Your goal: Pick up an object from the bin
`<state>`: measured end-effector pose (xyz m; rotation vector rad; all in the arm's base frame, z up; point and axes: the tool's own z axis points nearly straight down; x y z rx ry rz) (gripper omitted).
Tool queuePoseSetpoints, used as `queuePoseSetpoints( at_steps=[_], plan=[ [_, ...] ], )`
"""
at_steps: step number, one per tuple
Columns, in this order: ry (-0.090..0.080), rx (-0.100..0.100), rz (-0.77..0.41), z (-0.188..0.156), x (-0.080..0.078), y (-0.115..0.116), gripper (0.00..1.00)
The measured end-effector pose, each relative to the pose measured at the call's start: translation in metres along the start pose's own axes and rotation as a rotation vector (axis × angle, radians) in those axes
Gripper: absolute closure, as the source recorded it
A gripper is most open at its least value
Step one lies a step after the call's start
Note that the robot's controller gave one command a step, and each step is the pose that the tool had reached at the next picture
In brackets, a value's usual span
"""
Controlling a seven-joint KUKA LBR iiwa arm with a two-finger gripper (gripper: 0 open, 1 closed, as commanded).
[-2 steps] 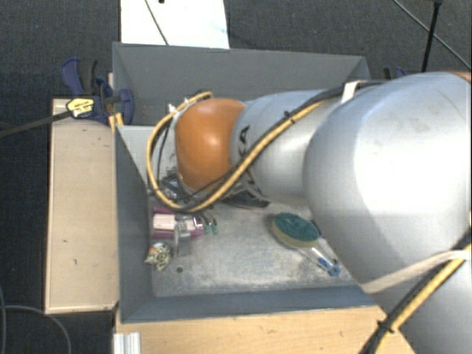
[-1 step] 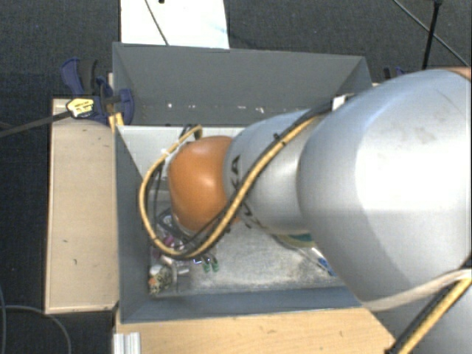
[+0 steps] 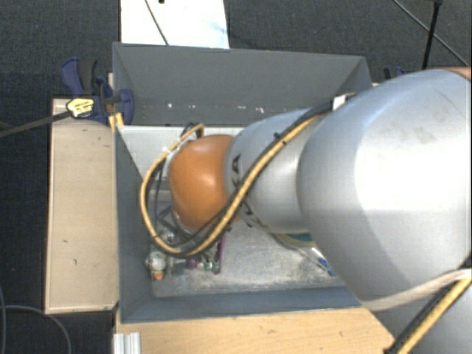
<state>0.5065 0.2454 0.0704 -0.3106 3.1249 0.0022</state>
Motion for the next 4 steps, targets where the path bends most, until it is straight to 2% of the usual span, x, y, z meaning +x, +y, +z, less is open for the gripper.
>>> queuePoseSetpoints(
  at_steps=[1,2,3,4],
  plan=[
    [-0.008,-0.002,0.005,-0.118,0.005,-0.001,1.0],
    [0.002,0.004,-0.213,-0.099,0.031,-0.109,1.0],
    [0.001,0.0,-0.216,-0.099,0.031,-0.105,0.0],
    [-0.007,0.002,-0.546,-0.178,0.031,-0.108,0.0]
  ],
)
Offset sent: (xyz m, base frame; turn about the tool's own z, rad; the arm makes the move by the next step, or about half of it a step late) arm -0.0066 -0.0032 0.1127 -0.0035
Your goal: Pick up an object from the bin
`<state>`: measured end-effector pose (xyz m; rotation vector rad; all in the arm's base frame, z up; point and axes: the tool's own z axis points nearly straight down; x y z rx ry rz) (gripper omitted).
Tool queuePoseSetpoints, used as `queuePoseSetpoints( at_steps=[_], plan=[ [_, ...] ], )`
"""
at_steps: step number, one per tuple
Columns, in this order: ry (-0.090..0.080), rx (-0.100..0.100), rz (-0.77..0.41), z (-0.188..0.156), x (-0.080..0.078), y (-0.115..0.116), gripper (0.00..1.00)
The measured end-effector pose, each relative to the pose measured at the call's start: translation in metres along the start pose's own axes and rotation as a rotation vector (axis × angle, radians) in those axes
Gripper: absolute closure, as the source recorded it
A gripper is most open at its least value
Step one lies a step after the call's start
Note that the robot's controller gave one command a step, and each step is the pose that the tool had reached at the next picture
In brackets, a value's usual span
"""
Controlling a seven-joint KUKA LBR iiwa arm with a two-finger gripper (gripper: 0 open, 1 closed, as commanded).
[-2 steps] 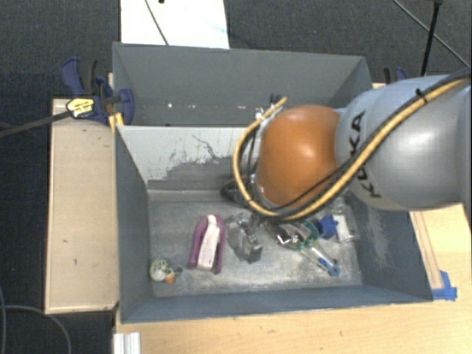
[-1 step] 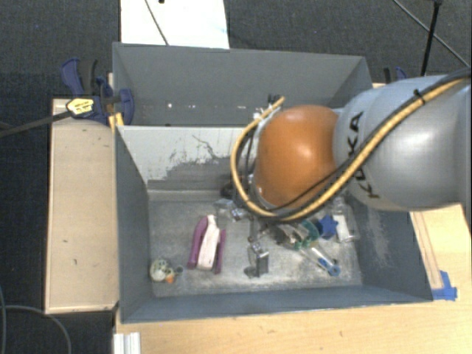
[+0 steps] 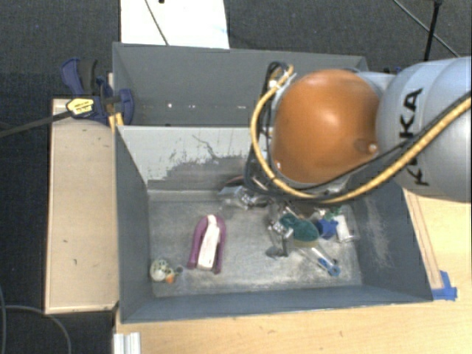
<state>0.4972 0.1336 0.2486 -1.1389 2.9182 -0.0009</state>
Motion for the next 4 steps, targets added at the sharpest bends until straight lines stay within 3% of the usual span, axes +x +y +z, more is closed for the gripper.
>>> queuePoseSetpoints(
  at_steps=[1,2,3,4],
  plan=[
    [0.01,-0.005,0.219,0.073,-0.044,0.004,0.0],
    [0.009,-0.006,-0.181,0.171,-0.072,-0.007,0.0],
    [0.007,-0.006,-0.176,0.169,-0.073,-0.007,1.0],
    [0.0,-0.001,-0.172,0.031,-0.072,0.006,1.0]
  ],
)
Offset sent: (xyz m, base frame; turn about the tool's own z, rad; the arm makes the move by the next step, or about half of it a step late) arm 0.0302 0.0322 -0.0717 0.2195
